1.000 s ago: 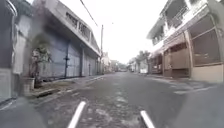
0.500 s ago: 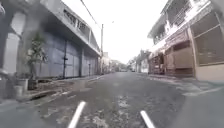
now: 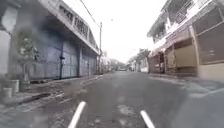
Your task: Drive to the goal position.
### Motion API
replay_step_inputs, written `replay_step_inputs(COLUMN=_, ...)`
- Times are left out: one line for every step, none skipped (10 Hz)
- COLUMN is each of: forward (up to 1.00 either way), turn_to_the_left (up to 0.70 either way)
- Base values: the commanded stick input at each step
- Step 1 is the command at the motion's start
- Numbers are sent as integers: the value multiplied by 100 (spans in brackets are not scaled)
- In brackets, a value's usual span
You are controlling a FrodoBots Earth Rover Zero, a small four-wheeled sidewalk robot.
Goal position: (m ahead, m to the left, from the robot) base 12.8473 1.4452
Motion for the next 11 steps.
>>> replay_step_inputs(forward=70, turn_to_the_left=0)
replay_step_inputs(forward=70, turn_to_the_left=0)
replay_step_inputs(forward=70, turn_to_the_left=0)
replay_step_inputs(forward=70, turn_to_the_left=0)
replay_step_inputs(forward=70, turn_to_the_left=0)
replay_step_inputs(forward=70, turn_to_the_left=0)
replay_step_inputs(forward=70, turn_to_the_left=0)
replay_step_inputs(forward=70, turn_to_the_left=0)
replay_step_inputs(forward=70, turn_to_the_left=0)
replay_step_inputs(forward=70, turn_to_the_left=0)
replay_step_inputs(forward=70, turn_to_the_left=0)
